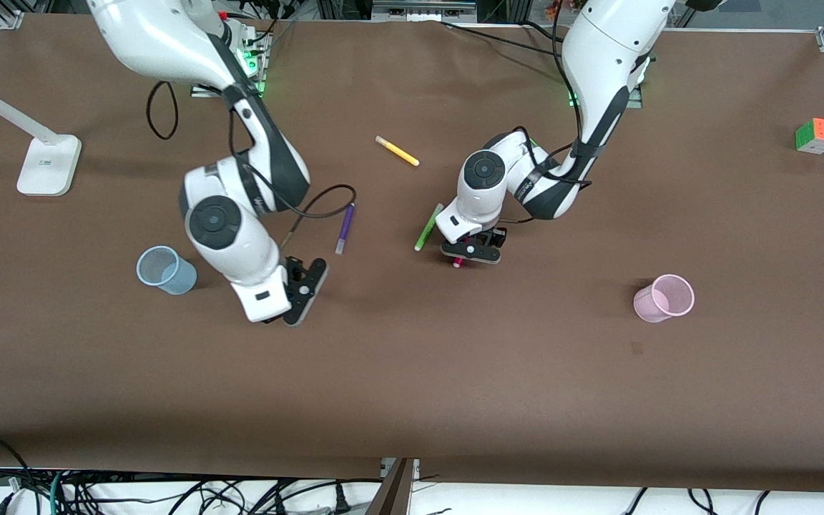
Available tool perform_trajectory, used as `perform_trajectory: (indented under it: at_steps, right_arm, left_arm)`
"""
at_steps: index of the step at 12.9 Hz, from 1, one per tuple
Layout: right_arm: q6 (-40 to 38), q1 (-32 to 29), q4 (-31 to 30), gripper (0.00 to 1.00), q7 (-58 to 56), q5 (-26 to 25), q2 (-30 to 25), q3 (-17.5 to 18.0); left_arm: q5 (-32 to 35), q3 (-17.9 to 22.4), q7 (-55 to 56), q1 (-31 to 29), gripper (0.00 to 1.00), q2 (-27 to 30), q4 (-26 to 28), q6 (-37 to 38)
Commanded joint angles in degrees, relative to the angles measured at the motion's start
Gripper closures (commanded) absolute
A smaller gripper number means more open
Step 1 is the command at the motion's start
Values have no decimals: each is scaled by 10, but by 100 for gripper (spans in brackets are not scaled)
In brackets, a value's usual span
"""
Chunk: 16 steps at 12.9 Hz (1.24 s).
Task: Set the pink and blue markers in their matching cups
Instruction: 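Grasp the blue marker with the right gripper while the left gripper descends, then carry the blue marker to the blue cup while the left gripper grasps pink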
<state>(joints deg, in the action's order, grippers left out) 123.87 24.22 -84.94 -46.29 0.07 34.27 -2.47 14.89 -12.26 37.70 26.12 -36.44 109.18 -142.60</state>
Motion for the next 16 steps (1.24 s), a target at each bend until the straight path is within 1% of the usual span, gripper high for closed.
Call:
perform_trajectory:
  at_steps: [1,2,3,7,8,9,11,12,13,14,15,16]
  right_arm:
    - [-47,-44,-10,100,-100,59,-32,4]
    - [-58,-56,-11,100,-148,102,-35,3]
    - [-71,-75,-12,100,-195,136,-39,0]
    - [-129,-138,-17,97,-330,202,-50,-3]
    - [-148,-159,-17,97,-362,221,-50,-3]
    - [-173,-179,-18,97,-392,248,-50,-3]
    - [-204,-213,-20,97,-445,274,-51,-3]
    - [-218,-226,-22,97,-469,288,-51,-3]
    - [-231,-240,-28,97,-492,308,-51,-3]
    - [-244,-253,-36,97,-515,328,-51,-3]
    - [-253,-266,-43,97,-541,345,-51,-3]
    - [-263,-275,-50,97,-558,358,-51,-3]
  left_arm:
    - [16,6,11,-2,85,-6,-5,1]
    - [16,6,11,-6,96,-1,-6,5]
    - [16,6,12,-13,100,3,-7,6]
    - [16,6,10,-24,97,2,-16,7]
    - [16,6,11,-24,87,2,-16,7]
    - [16,5,10,-25,70,2,-16,6]
    - [16,6,10,-25,55,3,-16,7]
    - [16,6,9,-25,61,2,-16,7]
    - [16,6,6,-25,77,3,-16,6]
    - [16,6,5,-25,97,2,-16,6]
    - [16,6,9,-23,100,1,-16,6]
    - [16,6,10,-24,100,1,-16,6]
